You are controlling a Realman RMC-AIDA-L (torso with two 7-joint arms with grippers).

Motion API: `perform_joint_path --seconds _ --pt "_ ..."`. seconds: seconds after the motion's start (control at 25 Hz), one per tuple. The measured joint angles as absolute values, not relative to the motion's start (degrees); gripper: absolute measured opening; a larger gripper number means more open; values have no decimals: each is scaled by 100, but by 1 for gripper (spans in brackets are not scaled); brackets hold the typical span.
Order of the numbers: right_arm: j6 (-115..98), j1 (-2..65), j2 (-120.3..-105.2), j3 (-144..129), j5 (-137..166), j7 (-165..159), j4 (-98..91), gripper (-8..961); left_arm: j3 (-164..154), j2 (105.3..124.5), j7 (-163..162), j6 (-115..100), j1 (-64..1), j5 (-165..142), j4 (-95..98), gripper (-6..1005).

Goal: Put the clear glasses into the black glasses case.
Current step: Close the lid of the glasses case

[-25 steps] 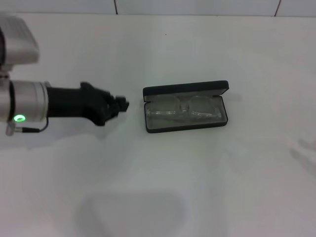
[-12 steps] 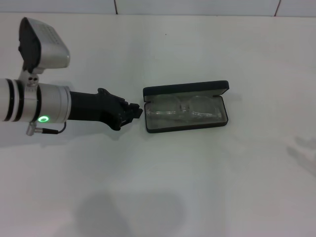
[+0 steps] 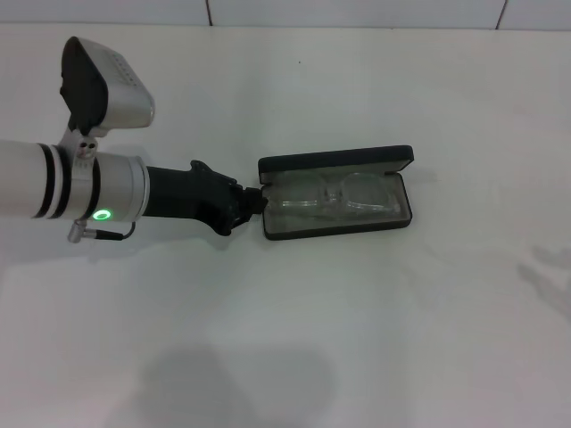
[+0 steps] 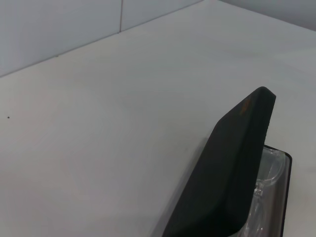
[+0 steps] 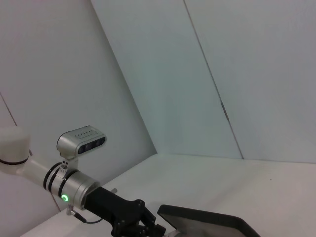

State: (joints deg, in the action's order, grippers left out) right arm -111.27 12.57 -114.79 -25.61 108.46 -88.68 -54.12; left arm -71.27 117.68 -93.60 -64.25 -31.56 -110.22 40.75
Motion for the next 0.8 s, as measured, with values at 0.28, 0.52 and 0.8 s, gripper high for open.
perform_joint_path --seconds 0.28,0.52,0.8 --pt "-11126 1264 -11479 -2575 10846 -8867 -5413 335 -7130 11804 -9268 -6302 -3234 -11036 3861 120" --pt "-11126 1266 -11478 -2585 10845 -8868 -5414 335 -7158 11811 -9246 -6310 -3303 -11039 3742 121" --pt "-11127 1265 -11478 -2562 10846 -8846 -5365 335 -7169 11867 -9182 -6354 -3305 -11040 3754 122"
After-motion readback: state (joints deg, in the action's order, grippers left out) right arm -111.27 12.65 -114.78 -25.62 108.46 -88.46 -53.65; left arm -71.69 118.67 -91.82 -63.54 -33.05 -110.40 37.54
